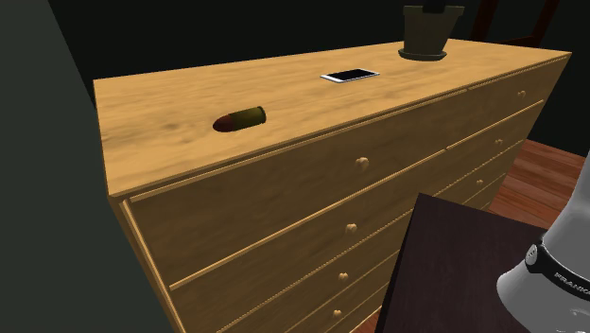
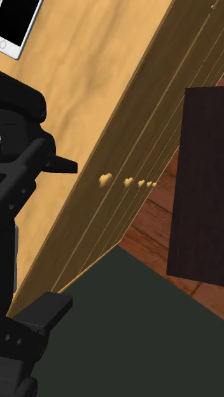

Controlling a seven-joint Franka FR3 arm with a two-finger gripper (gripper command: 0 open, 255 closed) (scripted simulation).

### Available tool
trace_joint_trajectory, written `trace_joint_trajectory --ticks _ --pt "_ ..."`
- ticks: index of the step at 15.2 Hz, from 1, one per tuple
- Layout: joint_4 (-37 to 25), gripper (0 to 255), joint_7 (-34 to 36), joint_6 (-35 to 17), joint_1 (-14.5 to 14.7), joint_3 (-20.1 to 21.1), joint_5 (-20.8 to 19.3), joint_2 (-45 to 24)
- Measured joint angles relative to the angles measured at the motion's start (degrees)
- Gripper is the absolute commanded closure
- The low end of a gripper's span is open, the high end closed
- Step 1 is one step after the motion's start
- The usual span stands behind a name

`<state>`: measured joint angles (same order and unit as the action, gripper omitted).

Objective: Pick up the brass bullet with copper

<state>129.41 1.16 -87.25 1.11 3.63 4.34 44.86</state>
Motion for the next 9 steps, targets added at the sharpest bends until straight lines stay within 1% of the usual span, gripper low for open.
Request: trace_joint_trajectory --ticks 2,9 --pt "-0.3 0 -1.0 -0.7 0.3 -0.1 -0.3 -1.1" --pt "-4.7 0 -15.6 -8.6 4.3 -1.9 -3.4 -14.2"
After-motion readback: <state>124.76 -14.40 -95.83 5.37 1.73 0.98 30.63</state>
